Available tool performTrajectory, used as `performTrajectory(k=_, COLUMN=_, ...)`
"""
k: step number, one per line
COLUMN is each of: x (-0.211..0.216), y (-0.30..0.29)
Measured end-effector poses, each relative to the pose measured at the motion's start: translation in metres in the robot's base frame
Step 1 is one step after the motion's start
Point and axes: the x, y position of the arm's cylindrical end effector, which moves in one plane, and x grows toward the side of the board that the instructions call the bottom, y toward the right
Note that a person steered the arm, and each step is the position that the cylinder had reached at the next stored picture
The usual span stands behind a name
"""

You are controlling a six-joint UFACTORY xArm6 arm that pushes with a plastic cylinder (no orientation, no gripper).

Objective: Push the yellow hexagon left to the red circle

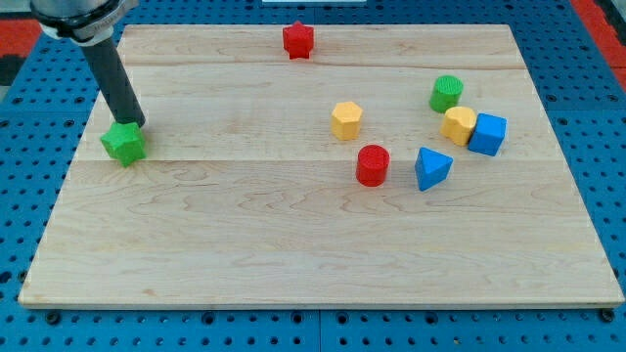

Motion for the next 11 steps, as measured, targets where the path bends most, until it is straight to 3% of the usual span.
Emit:
performTrajectory(k=2, x=0.064, y=0.001)
performTrajectory(k=3, x=0.051, y=0.014)
performTrajectory(k=4, x=-0.016, y=0.068)
performTrajectory(k=5, x=-0.044, y=0.163)
performTrajectory(k=6, x=-0.056, y=0.263)
performTrajectory(k=7, x=-0.039, y=0.332)
performTrajectory(k=8, x=-0.032, y=0.265)
performTrajectory(k=9, x=0.004, y=0.201)
performTrajectory(k=11, x=0.003, y=0.265)
